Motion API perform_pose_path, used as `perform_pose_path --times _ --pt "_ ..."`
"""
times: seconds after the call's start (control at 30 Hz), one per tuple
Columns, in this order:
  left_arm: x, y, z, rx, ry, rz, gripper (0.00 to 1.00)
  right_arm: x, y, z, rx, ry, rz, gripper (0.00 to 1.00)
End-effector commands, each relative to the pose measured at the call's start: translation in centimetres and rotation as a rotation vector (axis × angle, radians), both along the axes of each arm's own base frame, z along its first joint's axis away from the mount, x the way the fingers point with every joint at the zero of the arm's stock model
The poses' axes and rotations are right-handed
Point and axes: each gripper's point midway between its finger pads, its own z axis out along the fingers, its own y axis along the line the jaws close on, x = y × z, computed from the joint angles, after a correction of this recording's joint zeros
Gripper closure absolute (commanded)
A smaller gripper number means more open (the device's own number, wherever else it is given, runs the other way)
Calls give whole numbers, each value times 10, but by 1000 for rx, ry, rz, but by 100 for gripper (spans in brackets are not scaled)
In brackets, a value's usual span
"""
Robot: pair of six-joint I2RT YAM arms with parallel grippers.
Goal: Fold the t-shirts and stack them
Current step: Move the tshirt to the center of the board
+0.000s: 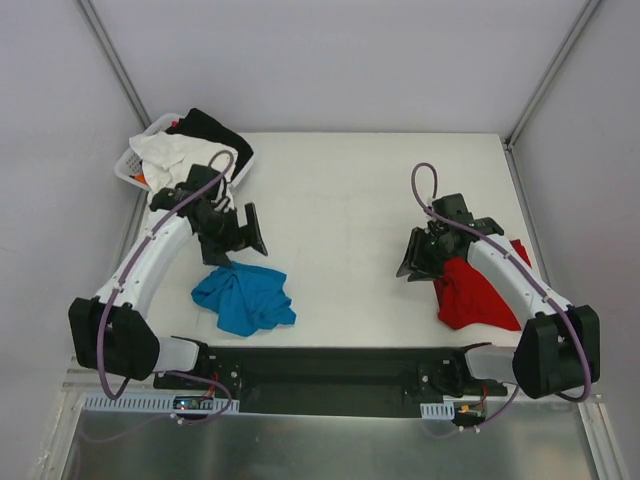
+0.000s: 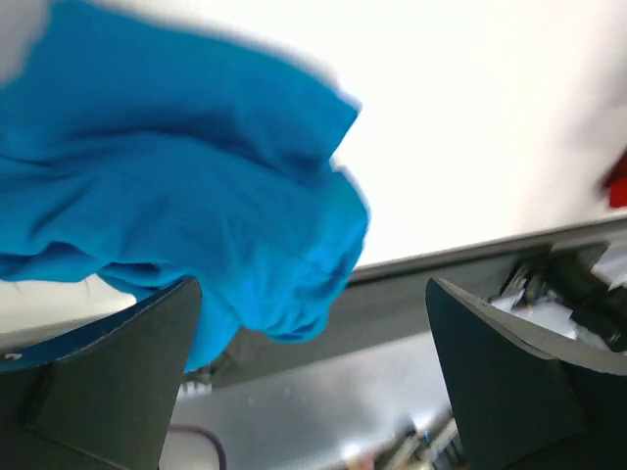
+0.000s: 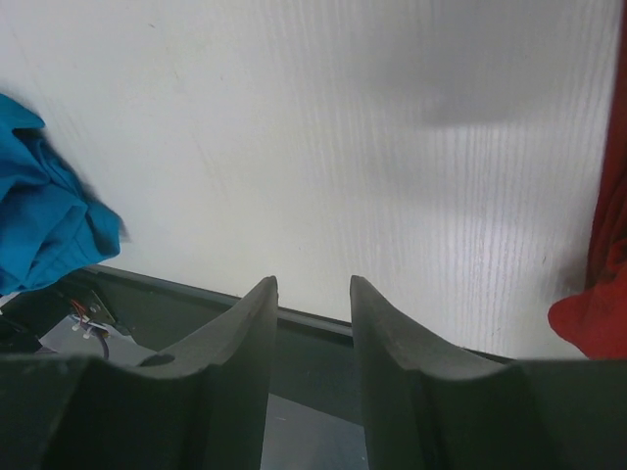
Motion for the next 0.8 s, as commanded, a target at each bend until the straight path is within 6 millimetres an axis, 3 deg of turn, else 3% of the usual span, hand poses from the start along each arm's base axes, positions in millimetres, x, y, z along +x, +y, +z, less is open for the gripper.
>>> perform_pose_path --times 0.0,0.07,0.13,0.27,0.3,0.37,0.4,0.43,0.53,0.63,0.77 --pt "31 20 88 88 -340 48 1 19 14 17 35 -63 50 60" --pt "35 26 113 100 -433 84 1 20 20 15 46 -57 64 61" --pt "31 20 119 63 -454 85 1 21 24 11 49 -54 70 61" --pt "1 8 76 -7 -291 61 25 25 30 6 52 -42 76 61" --pt "-9 6 73 -24 -264 67 29 26 31 6 52 -40 80 61" --pt "-37 9 62 -17 -168 74 26 31 31 9 43 -48 89 61" --pt "-47 12 59 -11 -141 79 16 33 32 10 40 -50 93 61" --pt "-58 14 57 -2 -118 81 13 34 31 10 35 -47 99 61" --pt "-92 40 37 117 -68 125 8 39 34 10 34 -43 107 61" --pt "-103 67 18 247 -92 230 11 41 38 6 41 -33 111 61" --pt "-110 72 -17 263 -64 319 13 40 44 1 43 -12 125 61"
